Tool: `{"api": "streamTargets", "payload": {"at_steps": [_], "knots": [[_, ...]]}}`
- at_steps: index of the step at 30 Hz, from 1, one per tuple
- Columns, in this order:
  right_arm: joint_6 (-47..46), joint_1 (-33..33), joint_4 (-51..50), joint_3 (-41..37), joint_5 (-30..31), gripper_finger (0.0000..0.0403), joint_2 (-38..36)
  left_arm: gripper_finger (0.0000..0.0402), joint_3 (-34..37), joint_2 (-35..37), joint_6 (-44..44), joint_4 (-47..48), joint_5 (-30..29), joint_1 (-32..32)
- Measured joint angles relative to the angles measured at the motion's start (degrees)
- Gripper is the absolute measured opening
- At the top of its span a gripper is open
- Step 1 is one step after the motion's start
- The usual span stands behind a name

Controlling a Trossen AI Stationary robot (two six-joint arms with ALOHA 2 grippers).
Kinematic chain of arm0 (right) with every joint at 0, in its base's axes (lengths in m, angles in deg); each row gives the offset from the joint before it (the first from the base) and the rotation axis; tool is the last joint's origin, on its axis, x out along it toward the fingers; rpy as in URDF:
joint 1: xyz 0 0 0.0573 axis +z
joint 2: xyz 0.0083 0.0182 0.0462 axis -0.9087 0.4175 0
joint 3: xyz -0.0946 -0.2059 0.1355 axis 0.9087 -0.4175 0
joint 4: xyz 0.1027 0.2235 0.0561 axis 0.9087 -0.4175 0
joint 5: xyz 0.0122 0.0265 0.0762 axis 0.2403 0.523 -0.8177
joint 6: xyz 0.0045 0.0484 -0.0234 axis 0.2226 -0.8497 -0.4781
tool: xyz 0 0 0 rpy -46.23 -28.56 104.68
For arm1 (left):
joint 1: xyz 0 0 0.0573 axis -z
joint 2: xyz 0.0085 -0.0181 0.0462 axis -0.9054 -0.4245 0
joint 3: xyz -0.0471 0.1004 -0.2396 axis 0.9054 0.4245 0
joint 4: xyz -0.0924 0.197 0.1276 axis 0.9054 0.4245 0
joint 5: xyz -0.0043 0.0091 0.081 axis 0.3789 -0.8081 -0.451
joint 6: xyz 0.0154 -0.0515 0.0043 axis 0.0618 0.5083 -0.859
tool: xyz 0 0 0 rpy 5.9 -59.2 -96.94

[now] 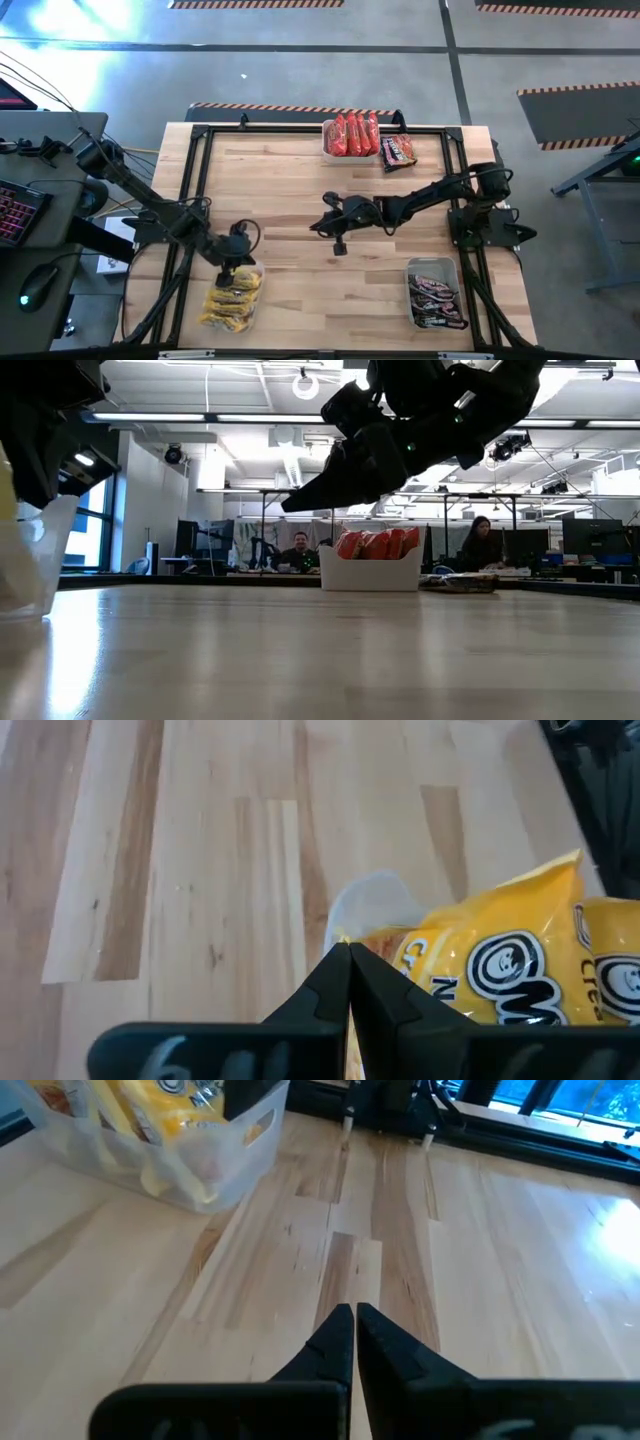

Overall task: Sort Maruchan noodles
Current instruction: Adjust the transparent bin on the table, then put the black noodle pack into the gray bin

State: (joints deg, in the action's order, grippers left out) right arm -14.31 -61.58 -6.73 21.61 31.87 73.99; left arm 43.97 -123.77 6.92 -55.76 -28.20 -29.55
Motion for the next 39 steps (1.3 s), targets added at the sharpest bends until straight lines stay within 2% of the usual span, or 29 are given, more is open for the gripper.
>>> {"api": "streamTargets", "payload": {"at_steps": [8, 15, 19, 23, 30, 32, 35, 39], "knots": [[0.01, 0.0, 0.07, 0.0, 0.02, 0.0, 0.0, 0.0, -0.35, 0.0, -0.18, 1.43, -1.7, -0.85], [0.01, 0.0, 0.18, 0.0, 0.02, 0.0, 0.0, 0.0, -3.74, 0.62, -0.61, 4.87, -3.77, -0.85], [0.02, 0.29, 1.03, 0.02, 0.1, 0.0, -0.53, 0.0, -4.53, 2.07, -2.94, 2.12, -5.31, -1.45], [1.56, 0.84, -4.12, 0.07, 2.58, 0.0, -4.36, 0.0, -2.83, 2.81, -7.86, -5.44, -2.63, -5.27], [3.48, 0.23, -15.57, -0.42, 12.53, 0.0, -11.77, 0.0, 4.79, 2.0, -20.03, -30.05, 10.5, -17.96], [3.19, -0.59, -14.97, -2.86, 13.4, 0.0, -13.48, 0.0, 6.76, 1.41, -22.2, -37.52, 13.27, -21.84], [-0.25, -2.19, -12.51, -9.15, 14.14, 0.0, -17.99, 0.0, 9.08, 0.45, -24.71, -46.74, 14.25, -26.74], [-5.74, -4.02, -8.59, -19.24, 20.21, 0.0, -27.83, 0.0, 9.86, -1.45, -26.7, -53.58, 14.27, -31.91]]}}
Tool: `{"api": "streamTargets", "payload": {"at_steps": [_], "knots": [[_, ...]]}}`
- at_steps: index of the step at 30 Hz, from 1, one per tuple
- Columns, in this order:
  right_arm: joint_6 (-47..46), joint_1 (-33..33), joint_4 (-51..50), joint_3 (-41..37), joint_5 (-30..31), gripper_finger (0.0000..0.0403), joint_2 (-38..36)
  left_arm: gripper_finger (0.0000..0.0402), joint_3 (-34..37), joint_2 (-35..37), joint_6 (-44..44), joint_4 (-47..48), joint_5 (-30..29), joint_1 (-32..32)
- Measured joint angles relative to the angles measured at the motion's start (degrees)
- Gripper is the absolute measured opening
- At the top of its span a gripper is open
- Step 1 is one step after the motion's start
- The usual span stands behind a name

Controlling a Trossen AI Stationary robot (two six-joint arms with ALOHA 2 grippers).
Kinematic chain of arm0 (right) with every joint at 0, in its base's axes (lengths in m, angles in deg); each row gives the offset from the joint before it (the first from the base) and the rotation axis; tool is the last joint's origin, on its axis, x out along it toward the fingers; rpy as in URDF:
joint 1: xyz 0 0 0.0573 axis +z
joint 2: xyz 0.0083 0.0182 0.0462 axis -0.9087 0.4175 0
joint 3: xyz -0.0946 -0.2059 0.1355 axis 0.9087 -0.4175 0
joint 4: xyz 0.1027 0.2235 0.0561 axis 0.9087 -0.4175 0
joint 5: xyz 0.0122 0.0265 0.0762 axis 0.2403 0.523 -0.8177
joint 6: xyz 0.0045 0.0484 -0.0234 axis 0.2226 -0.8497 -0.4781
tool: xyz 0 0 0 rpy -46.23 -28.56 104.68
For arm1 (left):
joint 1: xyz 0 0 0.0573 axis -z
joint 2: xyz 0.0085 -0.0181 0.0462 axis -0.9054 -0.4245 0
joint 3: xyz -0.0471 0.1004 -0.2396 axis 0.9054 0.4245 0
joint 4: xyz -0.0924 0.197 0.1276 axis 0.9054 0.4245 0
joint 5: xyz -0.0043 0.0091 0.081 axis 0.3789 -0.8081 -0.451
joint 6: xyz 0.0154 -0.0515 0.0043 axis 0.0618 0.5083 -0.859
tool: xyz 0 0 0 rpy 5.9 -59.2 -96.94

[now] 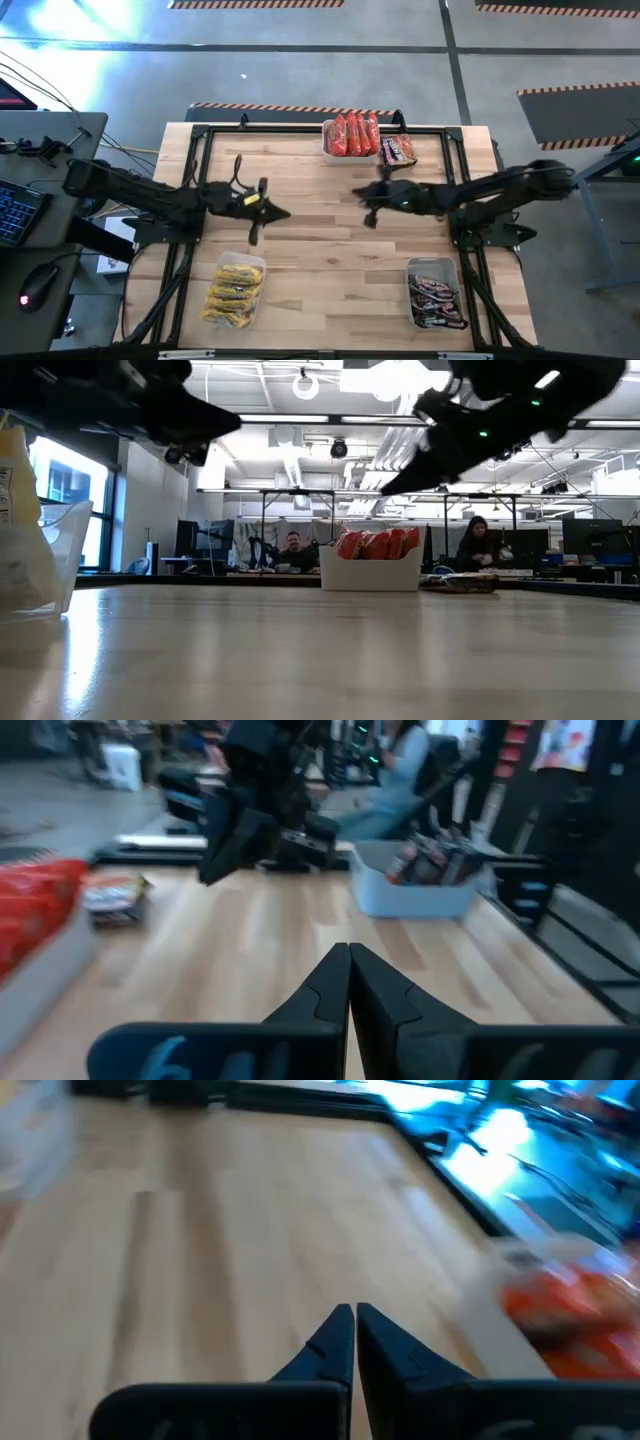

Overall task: Sort Maruchan noodles
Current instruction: Put the black noodle pack into the gray bin

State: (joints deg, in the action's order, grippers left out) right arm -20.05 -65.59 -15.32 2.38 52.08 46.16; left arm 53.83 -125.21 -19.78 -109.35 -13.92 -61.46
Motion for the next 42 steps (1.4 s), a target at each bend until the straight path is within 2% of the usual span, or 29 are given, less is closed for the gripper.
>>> {"api": "streamTargets", "payload": {"at_steps": [4, 7, 12, 14, 17, 22, 26, 32, 36, 42], "knots": [[-7.37, -3.58, -2.02, -6.51, 2.82, 0.0, -10.48, 0.0, 0.0, -2.6, -2.26, -4.19, -0.08, -3.55], [-12.22, -7.75, -8.36, -8.04, 2.67, 0.0, -15.69, 0.0, 0.0, -4.52, -3.37, -5.93, -2.03, -5.39], [-16.8, -15.73, -19.68, -8.04, 2.83, 0.001, -17.49, 0.0, 0.0, -7.38, -3.09, -6.38, -2.73, -7.74], [-16.78, -17.87, -23.14, -8.04, 3.51, 0.003, -16.42, 0.0, 0.0, -8.21, -2.8, -6.46, -2.75, -8.18], [-16.8, -19.67, -24.33, -8.04, 5.11, 0.0081, -13.78, 0.0, 0.0, -8.93, -2.8, -6.56, -2.75, -8.46], [-17.81, -20.01, -21.1, -8.02, 10.67, 0.019, -7.55, 0.0, -0.02, -9.42, -2.83, -6.52, -2.75, -8.46], [-17.57, -19.98, -17.0, -8.04, 15.38, 0.0247, -2.23, 0.0, -0.02, -9.42, -2.85, -6.49, -2.75, -8.46], [-15.19, -19.99, -9.44, -8.0, 17.12, 0.0263, 4.07, 0.0, -0.02, -9.42, -2.85, -6.49, -2.73, -8.44], [-15.06, -20.16, -9.53, -7.08, 20.76, 0.0264, 7.37, 0.0, -0.02, -9.42, -2.85, -6.47, -2.73, -8.44], [-14.84, -20.39, -11.85, -3.07, 20.78, 0.0264, 11.89, 0.0, -0.04, -9.42, -2.85, -6.44, -2.73, -8.44]]}}
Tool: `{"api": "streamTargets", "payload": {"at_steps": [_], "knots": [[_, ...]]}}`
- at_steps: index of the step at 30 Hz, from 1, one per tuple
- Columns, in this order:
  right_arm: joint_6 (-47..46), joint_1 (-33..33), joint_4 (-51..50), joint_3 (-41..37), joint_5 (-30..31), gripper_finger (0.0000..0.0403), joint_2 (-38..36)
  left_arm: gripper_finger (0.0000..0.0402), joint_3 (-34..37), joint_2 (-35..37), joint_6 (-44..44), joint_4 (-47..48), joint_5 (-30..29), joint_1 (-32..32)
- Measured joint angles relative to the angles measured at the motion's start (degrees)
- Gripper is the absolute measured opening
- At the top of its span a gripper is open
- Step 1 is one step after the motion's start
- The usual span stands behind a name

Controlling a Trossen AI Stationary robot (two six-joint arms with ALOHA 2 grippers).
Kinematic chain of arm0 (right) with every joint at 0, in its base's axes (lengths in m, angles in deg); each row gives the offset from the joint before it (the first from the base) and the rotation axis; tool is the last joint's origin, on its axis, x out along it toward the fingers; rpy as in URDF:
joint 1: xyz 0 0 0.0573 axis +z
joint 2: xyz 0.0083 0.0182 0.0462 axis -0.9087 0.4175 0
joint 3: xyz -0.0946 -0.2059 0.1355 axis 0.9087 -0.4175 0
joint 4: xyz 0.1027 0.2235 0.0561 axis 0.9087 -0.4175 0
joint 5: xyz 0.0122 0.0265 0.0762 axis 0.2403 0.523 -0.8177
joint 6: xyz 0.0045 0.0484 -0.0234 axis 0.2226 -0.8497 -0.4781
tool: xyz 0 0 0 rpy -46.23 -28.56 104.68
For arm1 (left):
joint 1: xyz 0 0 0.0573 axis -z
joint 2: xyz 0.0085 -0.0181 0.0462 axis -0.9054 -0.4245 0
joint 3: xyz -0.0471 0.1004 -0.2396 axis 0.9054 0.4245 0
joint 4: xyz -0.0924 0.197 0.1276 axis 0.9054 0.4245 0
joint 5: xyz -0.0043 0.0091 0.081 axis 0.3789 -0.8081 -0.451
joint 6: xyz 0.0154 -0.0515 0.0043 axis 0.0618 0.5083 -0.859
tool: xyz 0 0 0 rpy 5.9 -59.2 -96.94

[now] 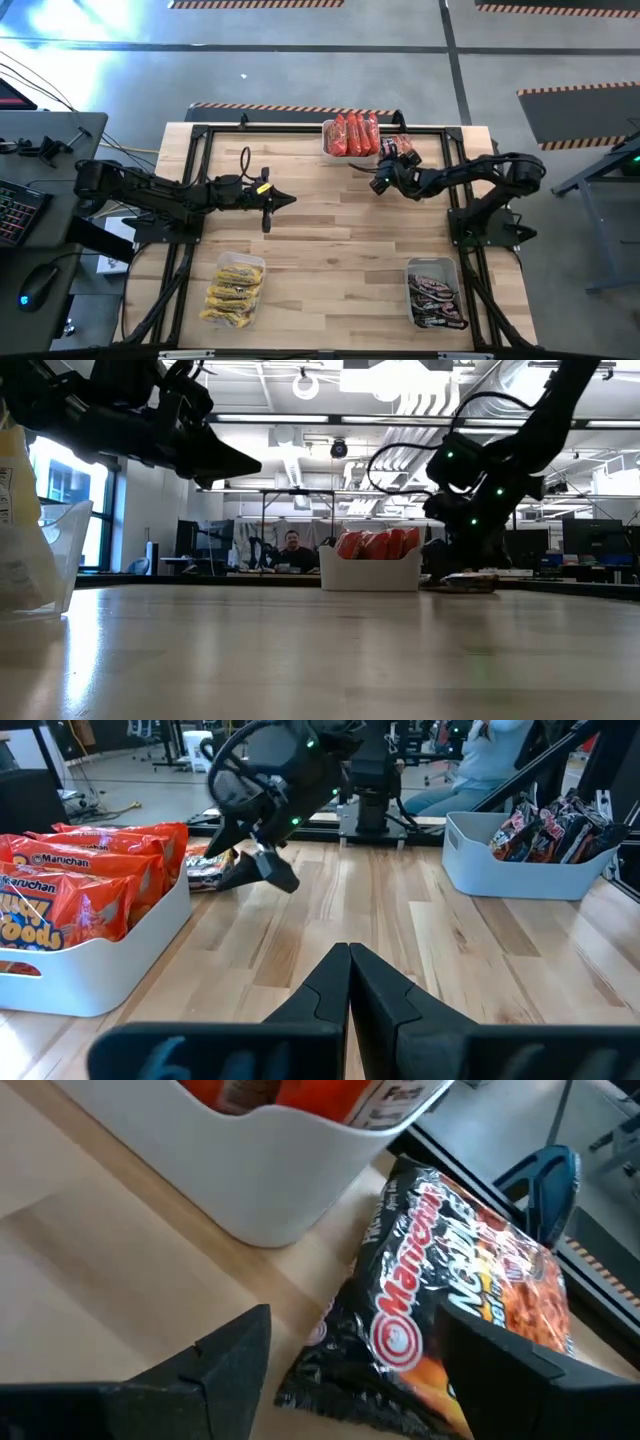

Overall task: Sort Maruchan noodles
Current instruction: Put the black noodle pack into the gray bin

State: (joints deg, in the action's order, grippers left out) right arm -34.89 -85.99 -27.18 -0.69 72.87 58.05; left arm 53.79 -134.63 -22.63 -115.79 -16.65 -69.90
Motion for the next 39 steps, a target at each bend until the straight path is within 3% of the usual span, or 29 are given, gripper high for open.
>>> {"api": "streamTargets", "payload": {"at_steps": [6, 11, 21, 28, 33, 39], "knots": [[-0.93, -1.57, -3.37, 3.3, -0.84, 0.0261, 4.63, 0.0, 0.0, 0.0, 0.0, 0.07, 0.0, 0.0], [-3.81, -2.23, -7.91, 5.28, -1.32, 0.0232, 5.97, 0.0, 0.0, 0.0, 0.01, 0.24, 0.0, 0.0], [-4.47, -2.25, -13.94, 7.16, -0.42, 0.0103, 5.88, 0.0, 0.0, 0.0, 0.0, 0.35, 0.0, 0.0], [-4.5, -1.61, -26.36, 11.05, -2.39, 0.001, 4.41, 0.0, 0.0, 0.0, 0.02, 0.39, 0.0, 0.0], [-5.68, -0.6, -35.83, 12.19, -8.18, 0.0005, -0.17, 0.0, 0.0, 0.0, 0.02, 0.56, 0.0, 0.0], [-9.03, 2.56, -38.52, 9.47, -15.81, 0.0001, -7.92, 0.0, -0.02, 0.0, 0.02, 0.92, 0.0, 0.0]]}}
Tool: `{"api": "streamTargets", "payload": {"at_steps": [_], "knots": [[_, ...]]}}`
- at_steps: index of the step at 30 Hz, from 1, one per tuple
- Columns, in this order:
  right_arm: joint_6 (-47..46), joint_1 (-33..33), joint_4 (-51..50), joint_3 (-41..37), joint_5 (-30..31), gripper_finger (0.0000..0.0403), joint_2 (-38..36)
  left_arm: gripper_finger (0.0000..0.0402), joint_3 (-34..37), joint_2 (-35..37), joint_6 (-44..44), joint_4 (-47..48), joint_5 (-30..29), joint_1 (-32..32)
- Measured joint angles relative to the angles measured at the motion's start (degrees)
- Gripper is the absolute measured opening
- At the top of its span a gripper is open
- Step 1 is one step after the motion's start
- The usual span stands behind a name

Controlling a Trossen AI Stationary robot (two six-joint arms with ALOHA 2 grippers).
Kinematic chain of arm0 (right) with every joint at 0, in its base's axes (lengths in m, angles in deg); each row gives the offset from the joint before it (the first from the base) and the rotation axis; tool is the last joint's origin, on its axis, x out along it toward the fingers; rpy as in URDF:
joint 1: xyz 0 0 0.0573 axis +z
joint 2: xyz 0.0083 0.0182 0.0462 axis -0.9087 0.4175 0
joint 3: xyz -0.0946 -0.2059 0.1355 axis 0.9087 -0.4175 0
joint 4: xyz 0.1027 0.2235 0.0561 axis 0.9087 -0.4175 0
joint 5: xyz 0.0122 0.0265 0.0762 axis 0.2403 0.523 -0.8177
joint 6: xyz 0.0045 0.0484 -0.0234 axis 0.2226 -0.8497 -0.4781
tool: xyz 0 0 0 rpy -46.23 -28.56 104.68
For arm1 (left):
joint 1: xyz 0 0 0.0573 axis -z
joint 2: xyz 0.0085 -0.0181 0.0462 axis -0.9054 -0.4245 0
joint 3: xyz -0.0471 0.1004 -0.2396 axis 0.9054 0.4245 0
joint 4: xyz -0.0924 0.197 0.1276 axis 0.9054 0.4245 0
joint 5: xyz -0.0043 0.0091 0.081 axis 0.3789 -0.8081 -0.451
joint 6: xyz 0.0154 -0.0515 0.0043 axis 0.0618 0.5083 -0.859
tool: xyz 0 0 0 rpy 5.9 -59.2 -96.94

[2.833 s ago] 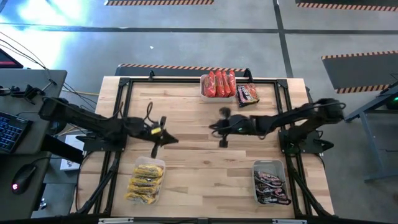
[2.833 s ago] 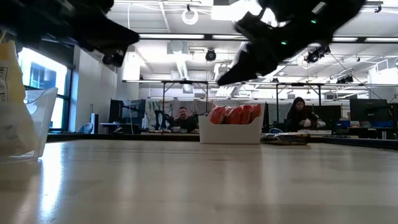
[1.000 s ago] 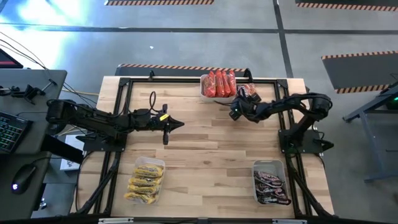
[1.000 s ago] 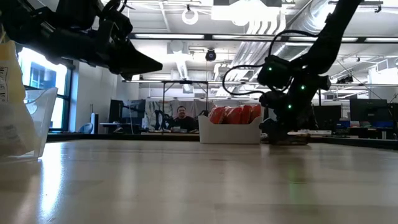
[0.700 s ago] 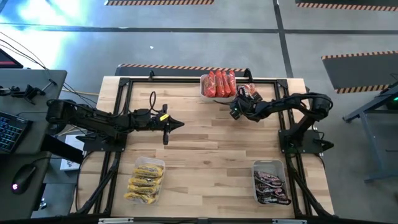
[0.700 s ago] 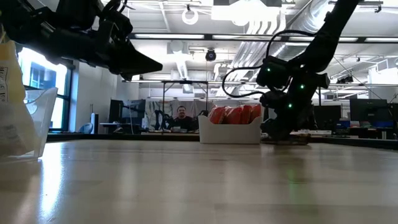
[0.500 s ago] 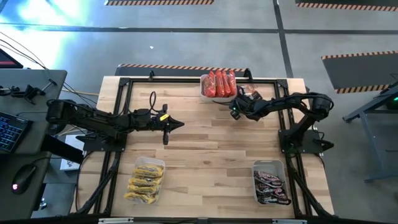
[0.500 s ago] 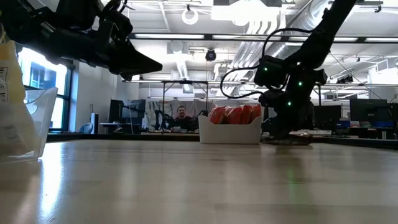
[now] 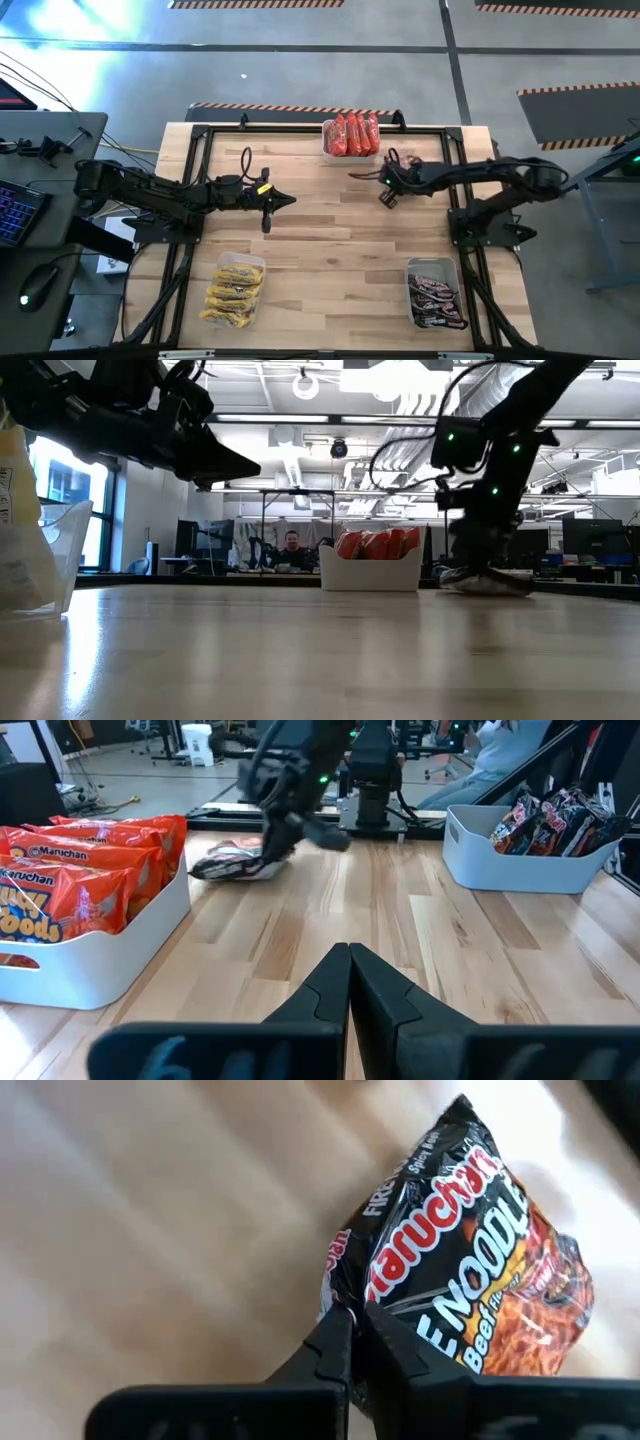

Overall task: Sort Maruchan noodles
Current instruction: Put the black noodle pack into the gray bin

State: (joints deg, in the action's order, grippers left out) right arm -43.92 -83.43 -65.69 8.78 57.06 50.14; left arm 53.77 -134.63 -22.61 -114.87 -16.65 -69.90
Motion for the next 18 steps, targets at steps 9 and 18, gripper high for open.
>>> {"api": "streamTargets", "payload": {"at_steps": [9, 18], "knots": [[0.9, 10.74, 10.86, -2.29, -12.33, 0.0, -4.14, 0.0, -0.04, -0.1, 0.0, 2.13, 0.0, 0.42], [7.54, 21.19, 24.54, -2.29, -17.91, 0.0, -4.14, 0.0027, -0.65, -6.3, -0.94, 3.54, -1.51, 2.83]]}}
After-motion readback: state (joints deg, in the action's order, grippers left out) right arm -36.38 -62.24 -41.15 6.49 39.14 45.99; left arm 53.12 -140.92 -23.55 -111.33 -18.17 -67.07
